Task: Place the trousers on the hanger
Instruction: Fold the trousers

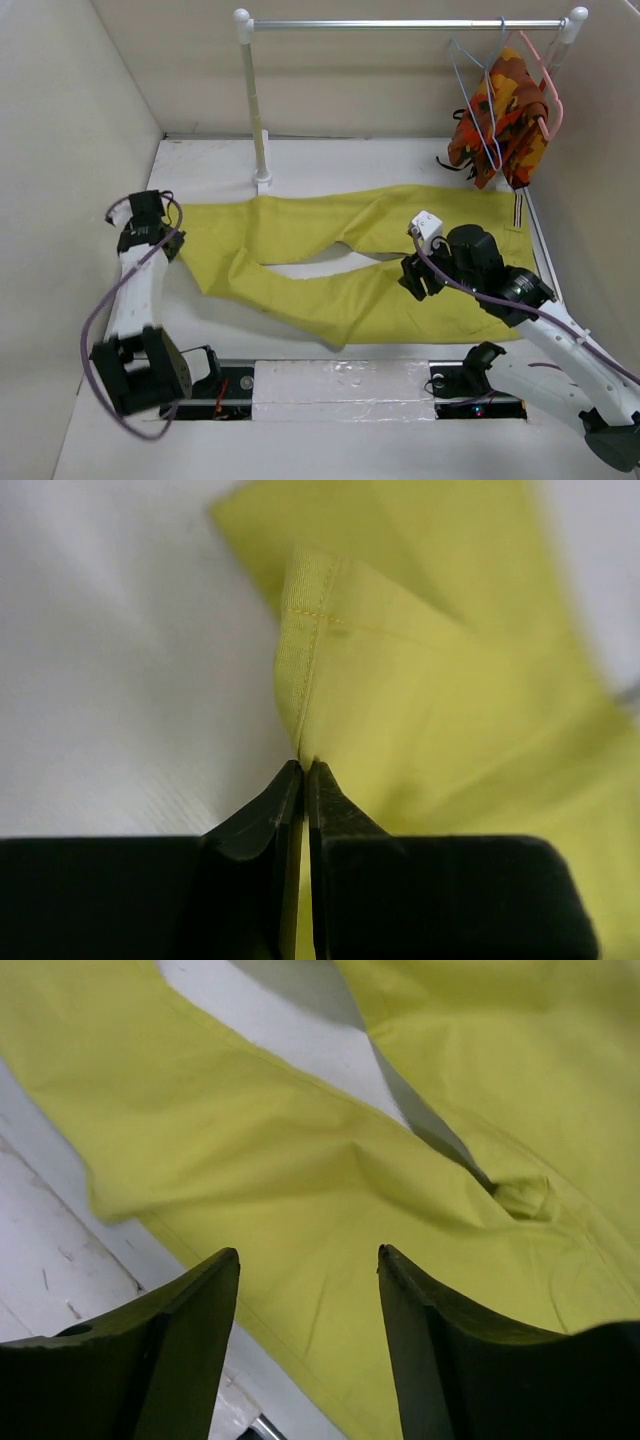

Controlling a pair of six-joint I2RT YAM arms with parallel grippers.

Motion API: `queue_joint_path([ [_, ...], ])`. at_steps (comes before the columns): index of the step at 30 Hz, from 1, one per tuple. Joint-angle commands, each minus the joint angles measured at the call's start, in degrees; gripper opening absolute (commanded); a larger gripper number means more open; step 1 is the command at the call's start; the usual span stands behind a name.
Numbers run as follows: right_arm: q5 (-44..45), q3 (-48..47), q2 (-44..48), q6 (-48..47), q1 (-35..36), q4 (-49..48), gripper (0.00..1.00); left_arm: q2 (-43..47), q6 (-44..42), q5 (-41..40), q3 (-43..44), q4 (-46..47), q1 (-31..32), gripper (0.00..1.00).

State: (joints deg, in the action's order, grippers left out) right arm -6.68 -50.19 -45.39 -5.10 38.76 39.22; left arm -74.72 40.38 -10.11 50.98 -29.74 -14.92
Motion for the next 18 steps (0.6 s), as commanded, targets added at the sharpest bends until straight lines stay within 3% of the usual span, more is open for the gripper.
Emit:
queue_joint_path([
  [1,-1.47,0.53,0.82,1.41,-3.33,3.67,0.64,17.35,-0.13,-4.56,7.99,-4.27,-0.02,0.0],
  [7,-8.95,2.38,-0.32,1.85,-8.35,5.07,0.68,25.57,2.78,-8.43,13.61,-11.49,0.59,0.0],
  [13,-5.19,2.56,-2.68,-2.52,-13.96,8.32,0.68,29.08,0.16,-15.27,19.67,-23.59,1.11,0.0],
  [18,-5.46,3.7,-2.87,-3.07,-19.06,7.88,0.68,32.08,-1.44,-16.61,20.57,-26.69,2.78,0.0],
])
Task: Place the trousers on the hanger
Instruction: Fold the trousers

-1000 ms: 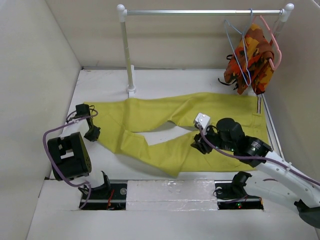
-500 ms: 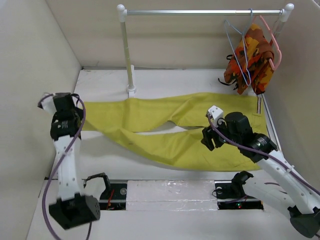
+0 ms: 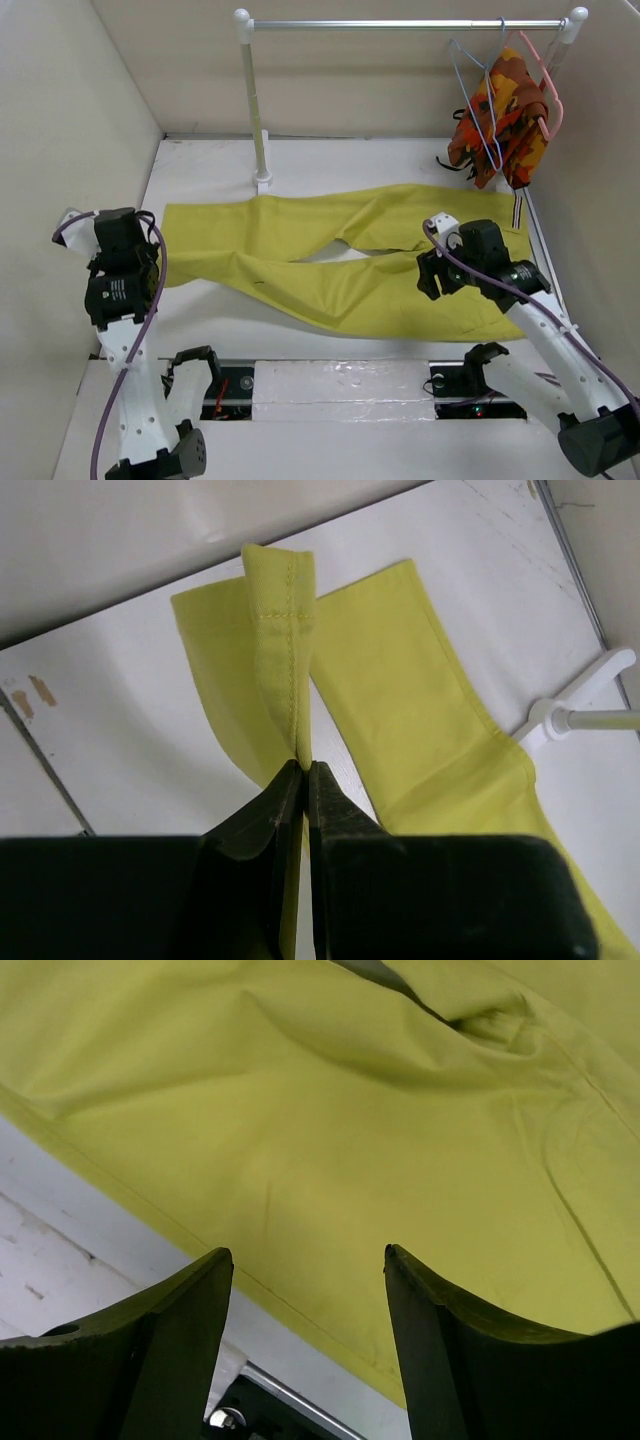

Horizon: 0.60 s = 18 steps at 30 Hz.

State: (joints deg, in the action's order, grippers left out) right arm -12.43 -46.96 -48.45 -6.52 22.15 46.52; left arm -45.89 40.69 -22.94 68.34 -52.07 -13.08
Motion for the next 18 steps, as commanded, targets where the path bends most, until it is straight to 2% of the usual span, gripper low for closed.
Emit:
queue_joint_path([
  [1,1.78,0.73,0.63,-1.65,-5.25,1.11,0.67,3.96,-1.58,-2.65,2.51,-4.09,0.95,0.0],
  [7,1.18,5.3,-0.24,1.51,-18.61,1.37,0.65,4.5,-4.91,8.34,-2.5,7.5,3.15,0.0],
  [10,-0.05,5.3,-3.58,3.1,-28.36,2.43,0.61,1.77,-10.08,10.81,-1.8,10.85,4.12,0.0],
  [11,-0.14,5.3,-4.89,4.05,-33.35,2.52,0.61,1.59,-11.75,10.72,-1.98,12.42,4.12,0.0],
  [14,1.78,5.39,-7.36,6.16,-41.37,1.91,0.59,0.45,-16.16,8.0,-2.77,14.36,6.93,0.0],
  [15,2.57,5.39,-8.93,6.43,-47.58,2.51,0.58,0.36,-16.77,9.13,-3.29,14.89,6.93,0.0],
  [17,3.54,4.43,-10.43,6.09,-53.94,3.22,0.58,0.71,-16.61,9.84,-3.73,16.12,9.38,0.0],
  [18,5.29,4.16,-11.31,6.08,-60.32,3.75,0.58,0.63,-16.34,11.5,-3.39,16.04,9.39,0.0],
])
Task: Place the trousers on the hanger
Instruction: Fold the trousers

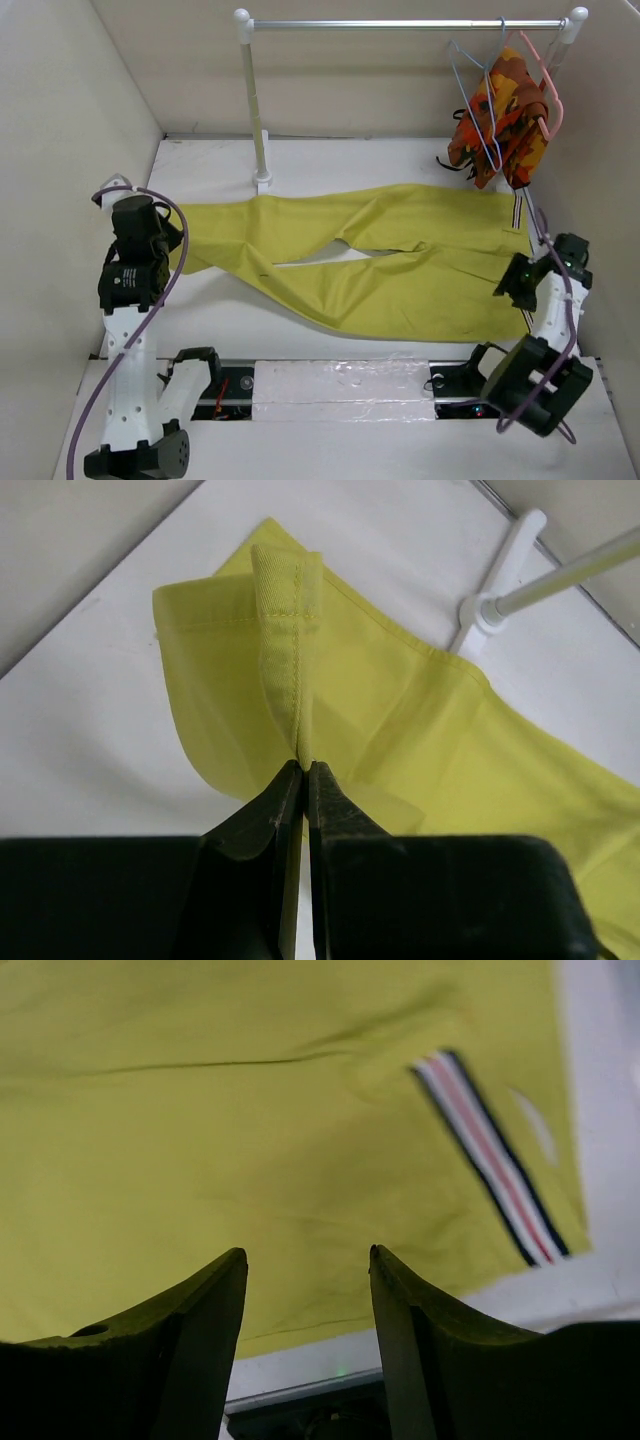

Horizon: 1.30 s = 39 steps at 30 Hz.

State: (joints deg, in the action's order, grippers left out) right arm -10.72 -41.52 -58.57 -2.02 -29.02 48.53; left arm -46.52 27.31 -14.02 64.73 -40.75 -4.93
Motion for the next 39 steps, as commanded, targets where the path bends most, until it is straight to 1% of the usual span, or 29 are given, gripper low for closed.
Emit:
queue_joint_path([
  [1,5.34,-1.37,-3.11,1.06,-12.87,1.91,0.57,1.26,-2.62,3.12,0.48,4.63,1.24,0.0],
  [2,3.36,-0.85,-5.22,0.18,-20.74,1.83,0.57,0.91,-2.26,3.04,1.01,4.63,2.54,0.0],
  [3,3.34,-0.85,-6.03,0.18,-20.82,1.83,0.57,0.91,-2.26,3.03,1.01,4.63,2.56,0.0],
  [6,3.78,-0.59,-7.88,-0.69,-26.25,1.66,0.59,0.82,-1.56,3.03,1.28,5.16,2.56,0.0],
  [7,3.78,-0.06,-9.18,-1.05,-29.49,1.48,0.6,0.56,-0.69,3.03,1.36,5.59,2.56,0.0],
  [10,4.74,0.39,-10.86,-0.18,-32.15,2.0,0.61,0.38,0.81,3.21,1.89,6.12,2.56,0.0],
  [12,5.79,-0.05,-11.48,0.7,-32.16,2.35,0.61,0.12,1.43,3.21,1.98,6.56,2.56,0.0],
  [13,6.23,-0.32,-11.48,1.75,-32.16,2.62,0.59,0.03,1.43,3.3,1.89,7.17,2.56,0.0],
  [15,7.37,-0.58,-11.39,1.93,-32.16,2.62,0.58,-0.32,1.52,3.73,1.1,7.79,2.56,0.0],
  [16,7.9,-0.76,-11.31,4.28,-32.16,2.53,0.58,-0.32,1.52,4.0,0.93,8.14,2.56,0.0],
  [18,9.57,-0.67,-10.43,5.36,-31.45,1.75,0.57,-0.06,1.69,4.18,-0.48,8.5,2.56,0.0],
  [22,10.37,0.73,-10.25,8.87,-28.65,0.51,0.52,-0.15,1.78,4.0,-2.41,9.9,2.56,0.0],
  [23,12.37,1.52,-11.3,10.44,-26.47,-1.14,0.5,-0.32,2.13,3.57,-2.85,10.34,2.56,0.0],
  [25,12.39,2.05,-11.83,11.86,-25.31,-2.03,0.47,-0.41,2.4,3.39,-2.85,10.6,2.56,0.0],
  [27,14.22,1.7,-13.76,14.4,-21.11,-2.74,0.45,-0.41,2.31,2.07,-2.24,10.69,2.56,0.0],
  [30,14.33,2.31,-15.52,16.69,-18.19,-3.18,0.44,-0.41,2.66,0.93,-1.1,10.61,2.56,0.0],
  [31,13.98,2.93,-16.14,18.35,-15.92,-3.53,0.43,-0.5,2.92,0.93,-0.84,10.61,2.56,0.0],
  [33,13.36,4.51,-16.49,21.16,-13.88,-3.97,0.43,-0.67,3.45,1.27,-0.57,10.52,2.56,0.0],
  [34,13.79,4.6,-16.23,22.23,-11.35,-3.8,0.43,-0.67,3.63,1.45,-0.48,10.43,2.56,0.0],
  [37,13.97,4.17,-16.32,22.5,-10.62,-3.01,0.46,0.2,3.37,1.19,-1.44,9.99,2.56,0.0],
  [38,14.23,3.55,-15.88,22.41,-10.62,-1.18,0.47,0.9,2.93,0.75,-2.14,9.73,2.56,0.0],
  [39,15.98,1.46,-15.53,22.5,-10.62,-0.12,0.48,1.17,2.66,0.4,-2.41,9.29,2.56,0.0],
])
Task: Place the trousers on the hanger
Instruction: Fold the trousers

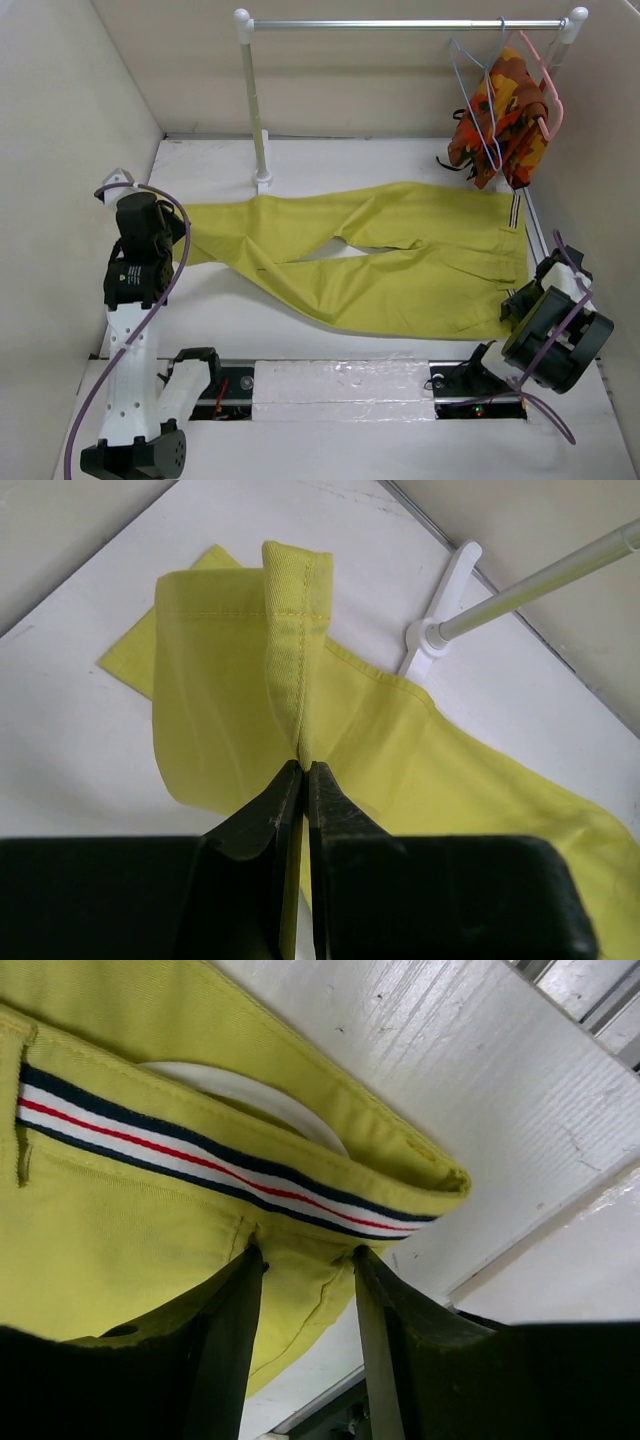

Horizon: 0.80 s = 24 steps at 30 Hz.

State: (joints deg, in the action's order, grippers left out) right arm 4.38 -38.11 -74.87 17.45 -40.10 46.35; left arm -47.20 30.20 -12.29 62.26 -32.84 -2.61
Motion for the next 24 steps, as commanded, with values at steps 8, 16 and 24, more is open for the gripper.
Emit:
queue_joint_path([
  [8,4.32,-8.29,-7.38,-3.73,-2.26,-2.38,0.39,3.43,-1.8,-3.26,-1.79,0.32,0.24,0.0],
  [16,0.37,-19.81,-7.15,-16.31,-4.8,-2.5,0.56,3.7,-1.46,-2.21,-2.76,-0.21,0.77,0.0],
  [24,-3.74,-7.87,1.31,-19.29,-17.46,-3.54,0.52,4.66,-0.58,0.78,-2.67,0.06,0.77,0.0],
])
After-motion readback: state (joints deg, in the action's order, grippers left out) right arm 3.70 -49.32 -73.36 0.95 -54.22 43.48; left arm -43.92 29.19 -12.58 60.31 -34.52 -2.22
